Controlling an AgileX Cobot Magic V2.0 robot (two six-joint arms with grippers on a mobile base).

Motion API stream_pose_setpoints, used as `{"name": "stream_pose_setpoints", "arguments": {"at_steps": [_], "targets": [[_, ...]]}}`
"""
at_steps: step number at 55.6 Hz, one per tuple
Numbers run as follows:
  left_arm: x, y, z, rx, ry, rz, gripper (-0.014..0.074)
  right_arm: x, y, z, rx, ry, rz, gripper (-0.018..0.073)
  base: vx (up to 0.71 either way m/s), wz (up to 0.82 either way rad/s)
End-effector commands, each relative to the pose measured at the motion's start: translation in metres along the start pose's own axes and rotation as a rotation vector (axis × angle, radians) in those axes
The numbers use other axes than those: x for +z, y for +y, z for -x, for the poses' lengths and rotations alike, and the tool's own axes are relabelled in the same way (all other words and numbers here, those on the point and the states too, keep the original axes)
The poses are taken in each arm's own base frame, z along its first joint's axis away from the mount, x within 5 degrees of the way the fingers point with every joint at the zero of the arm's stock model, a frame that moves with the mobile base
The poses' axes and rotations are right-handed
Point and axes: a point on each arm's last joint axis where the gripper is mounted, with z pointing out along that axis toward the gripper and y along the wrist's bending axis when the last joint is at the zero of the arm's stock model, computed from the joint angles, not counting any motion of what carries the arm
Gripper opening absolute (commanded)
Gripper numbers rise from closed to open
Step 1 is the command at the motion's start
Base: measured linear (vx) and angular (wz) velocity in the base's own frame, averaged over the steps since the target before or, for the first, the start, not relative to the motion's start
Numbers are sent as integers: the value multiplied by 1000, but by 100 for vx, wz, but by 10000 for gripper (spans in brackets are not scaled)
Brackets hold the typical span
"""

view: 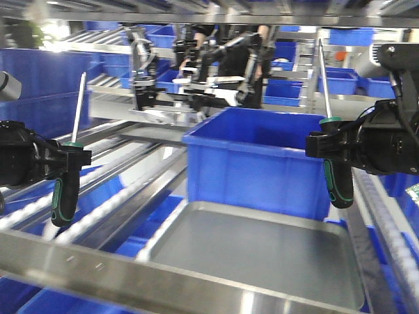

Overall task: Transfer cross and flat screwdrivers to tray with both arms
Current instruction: 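Hold both screwdrivers while the base drives to the metal tray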

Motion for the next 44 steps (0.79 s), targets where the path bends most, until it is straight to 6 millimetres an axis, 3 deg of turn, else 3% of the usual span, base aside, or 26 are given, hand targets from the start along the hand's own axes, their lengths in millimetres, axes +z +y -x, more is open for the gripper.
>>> {"name": "stream_pose_setpoints", "arguments": {"at_steps": [1, 44], "targets": [[-17, -7, 20, -20, -130, 4, 3, -19, 0, 24, -7, -159, 3, -8, 28, -34], [-17, -7, 20, -20, -130, 4, 3, -19, 0, 24, -7, -158, 3, -8, 13, -21]]}}
